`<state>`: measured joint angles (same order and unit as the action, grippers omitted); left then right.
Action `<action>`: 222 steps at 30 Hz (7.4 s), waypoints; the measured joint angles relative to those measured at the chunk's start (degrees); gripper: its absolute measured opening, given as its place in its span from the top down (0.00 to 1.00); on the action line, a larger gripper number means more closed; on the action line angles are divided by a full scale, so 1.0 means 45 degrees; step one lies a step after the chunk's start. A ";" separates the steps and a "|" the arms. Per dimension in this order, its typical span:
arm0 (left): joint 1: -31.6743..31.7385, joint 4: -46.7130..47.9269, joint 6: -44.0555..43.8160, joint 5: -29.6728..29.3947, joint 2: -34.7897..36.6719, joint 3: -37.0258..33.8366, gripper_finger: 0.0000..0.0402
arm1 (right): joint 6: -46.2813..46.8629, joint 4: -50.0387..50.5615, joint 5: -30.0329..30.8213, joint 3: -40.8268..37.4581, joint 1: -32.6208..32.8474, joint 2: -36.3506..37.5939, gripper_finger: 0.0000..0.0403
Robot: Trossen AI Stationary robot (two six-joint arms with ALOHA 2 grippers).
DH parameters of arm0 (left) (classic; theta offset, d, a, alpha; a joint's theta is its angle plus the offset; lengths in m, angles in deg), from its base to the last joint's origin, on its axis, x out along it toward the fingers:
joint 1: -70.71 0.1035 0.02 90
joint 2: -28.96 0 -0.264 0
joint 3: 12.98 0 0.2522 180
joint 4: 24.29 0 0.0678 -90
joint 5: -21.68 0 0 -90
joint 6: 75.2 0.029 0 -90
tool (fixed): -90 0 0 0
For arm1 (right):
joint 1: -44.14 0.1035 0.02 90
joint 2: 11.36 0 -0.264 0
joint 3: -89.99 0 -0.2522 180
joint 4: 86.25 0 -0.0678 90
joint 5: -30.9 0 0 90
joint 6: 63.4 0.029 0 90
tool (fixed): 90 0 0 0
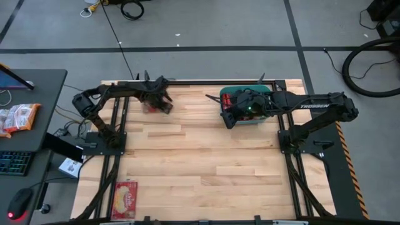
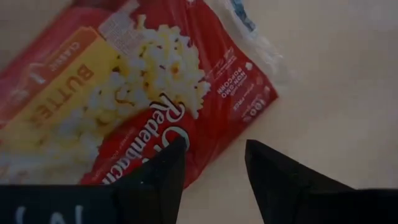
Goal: Sort popcorn bags into baskets
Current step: Put the top popcorn bag into the bin, then adjust the popcorn bags in the bin
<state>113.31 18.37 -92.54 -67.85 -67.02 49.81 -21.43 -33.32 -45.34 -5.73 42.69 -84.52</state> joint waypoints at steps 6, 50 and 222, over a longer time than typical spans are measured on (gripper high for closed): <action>-0.1602 -0.0521 0.0508 0.4496 0.0284 -0.0113 0.57 | -0.0471 -0.0257 0.0000 0.0000 -0.0745 0.0028 0.61; 0.0410 -0.6152 0.2054 -0.1473 0.2195 -0.4352 0.59 | 0.2241 -0.6301 -0.0389 0.0475 0.0028 -0.2186 0.61; -0.5934 -0.4311 0.3905 -0.1817 0.3677 -0.1890 0.59 | 0.1636 0.3451 -0.0719 -0.0372 -0.6797 -0.5971 0.62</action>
<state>86.61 -1.03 -74.97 -76.03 -50.48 41.31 -14.06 -17.79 -48.58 -7.40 12.11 -111.39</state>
